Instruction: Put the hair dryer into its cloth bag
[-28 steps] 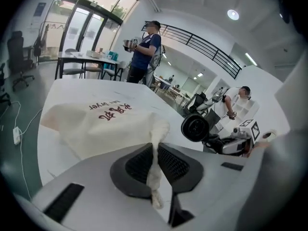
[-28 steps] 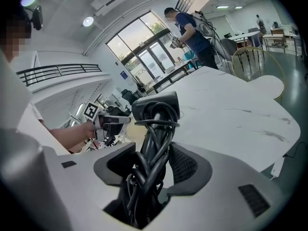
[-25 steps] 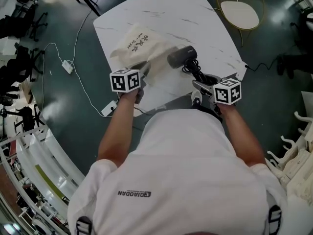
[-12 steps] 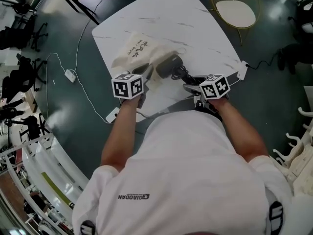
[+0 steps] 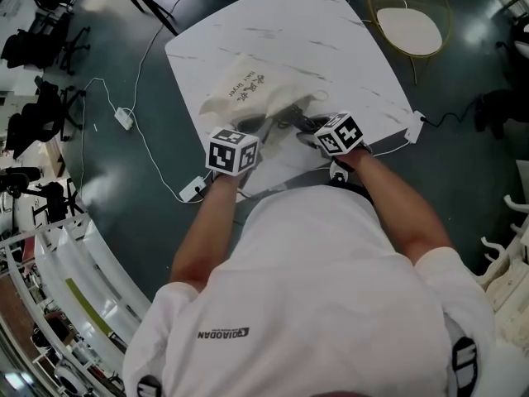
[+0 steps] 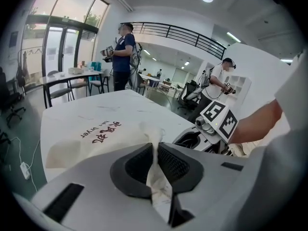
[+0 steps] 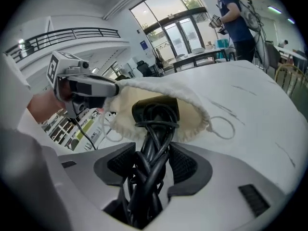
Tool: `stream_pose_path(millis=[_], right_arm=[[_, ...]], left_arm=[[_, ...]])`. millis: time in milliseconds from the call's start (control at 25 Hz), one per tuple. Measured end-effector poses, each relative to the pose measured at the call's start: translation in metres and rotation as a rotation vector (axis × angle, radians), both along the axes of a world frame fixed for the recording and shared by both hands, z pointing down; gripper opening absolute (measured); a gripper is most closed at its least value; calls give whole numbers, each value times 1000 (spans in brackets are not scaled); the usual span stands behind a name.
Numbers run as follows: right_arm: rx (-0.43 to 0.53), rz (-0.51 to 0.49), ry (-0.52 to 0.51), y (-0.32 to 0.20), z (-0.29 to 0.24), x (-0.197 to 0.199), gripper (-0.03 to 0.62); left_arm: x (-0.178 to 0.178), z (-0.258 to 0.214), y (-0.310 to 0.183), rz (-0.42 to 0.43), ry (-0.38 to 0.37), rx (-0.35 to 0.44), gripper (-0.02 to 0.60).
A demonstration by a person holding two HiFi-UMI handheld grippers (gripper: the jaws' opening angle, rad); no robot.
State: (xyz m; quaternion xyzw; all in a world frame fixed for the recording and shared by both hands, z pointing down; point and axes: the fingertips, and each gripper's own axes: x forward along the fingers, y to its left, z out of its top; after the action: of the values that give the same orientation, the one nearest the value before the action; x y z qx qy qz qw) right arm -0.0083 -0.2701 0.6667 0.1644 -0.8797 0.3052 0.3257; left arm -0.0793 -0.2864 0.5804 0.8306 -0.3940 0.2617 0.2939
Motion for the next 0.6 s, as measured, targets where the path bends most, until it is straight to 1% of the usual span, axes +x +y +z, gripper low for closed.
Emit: stream_pose_path(millis=[160,320,440,520,600], right_arm=[[113,-99,78,-13,11,-17,238],[202,-203,149,-17,27,-20,241],[291,-303,294,-19,46,-11,247],[341,-331,355,-23,53,-6,249],[383,-344,367,-27,52,-6,253]], left_arm=[[-7,2,1,-27,-6,-12,58],[-10,5,1,-56,-1,-24,58],[-9,7,2,-52,-14,-25,58],[-7,8,3,-46,-22,-27,58],[-8,8,3,-46,-22,-28,58]])
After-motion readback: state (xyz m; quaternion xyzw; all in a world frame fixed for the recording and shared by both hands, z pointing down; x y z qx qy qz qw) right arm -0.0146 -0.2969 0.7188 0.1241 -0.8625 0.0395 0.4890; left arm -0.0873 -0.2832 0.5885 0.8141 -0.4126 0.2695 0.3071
